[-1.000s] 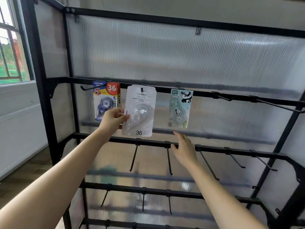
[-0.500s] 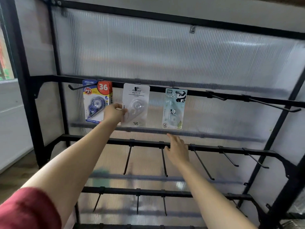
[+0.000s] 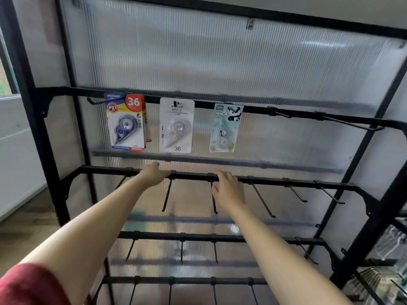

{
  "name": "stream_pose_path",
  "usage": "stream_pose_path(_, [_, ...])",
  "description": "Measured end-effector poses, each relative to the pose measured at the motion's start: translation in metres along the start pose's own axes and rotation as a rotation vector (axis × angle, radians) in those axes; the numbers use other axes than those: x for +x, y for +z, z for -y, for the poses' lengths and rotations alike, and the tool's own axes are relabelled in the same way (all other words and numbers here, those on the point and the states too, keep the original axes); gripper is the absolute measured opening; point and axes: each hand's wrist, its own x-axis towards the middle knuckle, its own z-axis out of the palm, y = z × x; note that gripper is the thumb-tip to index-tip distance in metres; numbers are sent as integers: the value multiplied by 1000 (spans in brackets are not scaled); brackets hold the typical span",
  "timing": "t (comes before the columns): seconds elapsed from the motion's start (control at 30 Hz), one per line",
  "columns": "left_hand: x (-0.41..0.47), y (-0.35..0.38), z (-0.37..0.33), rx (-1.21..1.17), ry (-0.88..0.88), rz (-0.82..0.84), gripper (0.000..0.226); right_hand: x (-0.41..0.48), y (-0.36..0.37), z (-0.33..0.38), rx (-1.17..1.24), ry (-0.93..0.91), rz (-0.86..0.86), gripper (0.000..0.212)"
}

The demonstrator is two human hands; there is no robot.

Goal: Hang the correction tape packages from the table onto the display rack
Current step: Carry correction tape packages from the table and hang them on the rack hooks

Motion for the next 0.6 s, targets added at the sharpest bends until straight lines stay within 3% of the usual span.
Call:
stream_pose_path(0.17, [-46, 17, 38, 386, 157, -140, 69, -31, 1, 2, -63, -37, 21, 54])
stream_pose_path(0.4, [-118, 32, 80, 527, 182, -190, 69, -93, 21, 12, -75, -96, 8, 64])
stream_pose_path(0.6, [-187, 39, 122, 626, 171, -163, 70, -158, 39, 25, -132, -89, 132, 70])
